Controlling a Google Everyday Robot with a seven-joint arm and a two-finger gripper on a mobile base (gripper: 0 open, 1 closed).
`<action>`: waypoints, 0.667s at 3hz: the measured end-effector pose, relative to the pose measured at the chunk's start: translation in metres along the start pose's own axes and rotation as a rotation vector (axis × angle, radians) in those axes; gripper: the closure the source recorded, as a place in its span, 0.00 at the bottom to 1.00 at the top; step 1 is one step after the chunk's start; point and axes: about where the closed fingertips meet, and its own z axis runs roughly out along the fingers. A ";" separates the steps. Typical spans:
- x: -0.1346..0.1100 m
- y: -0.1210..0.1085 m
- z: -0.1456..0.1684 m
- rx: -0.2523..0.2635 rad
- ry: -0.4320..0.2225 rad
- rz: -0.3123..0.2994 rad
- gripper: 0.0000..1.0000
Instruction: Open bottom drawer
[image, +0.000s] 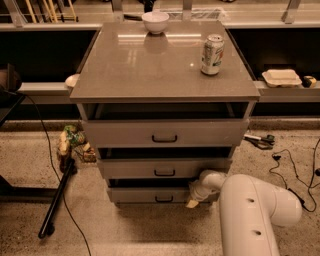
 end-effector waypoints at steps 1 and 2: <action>0.000 0.013 -0.007 -0.008 0.013 -0.002 0.64; 0.001 0.027 -0.016 -0.013 0.017 -0.006 0.88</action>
Offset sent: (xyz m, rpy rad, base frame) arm -0.0724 -0.0081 0.0351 -0.0295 0.0174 0.0180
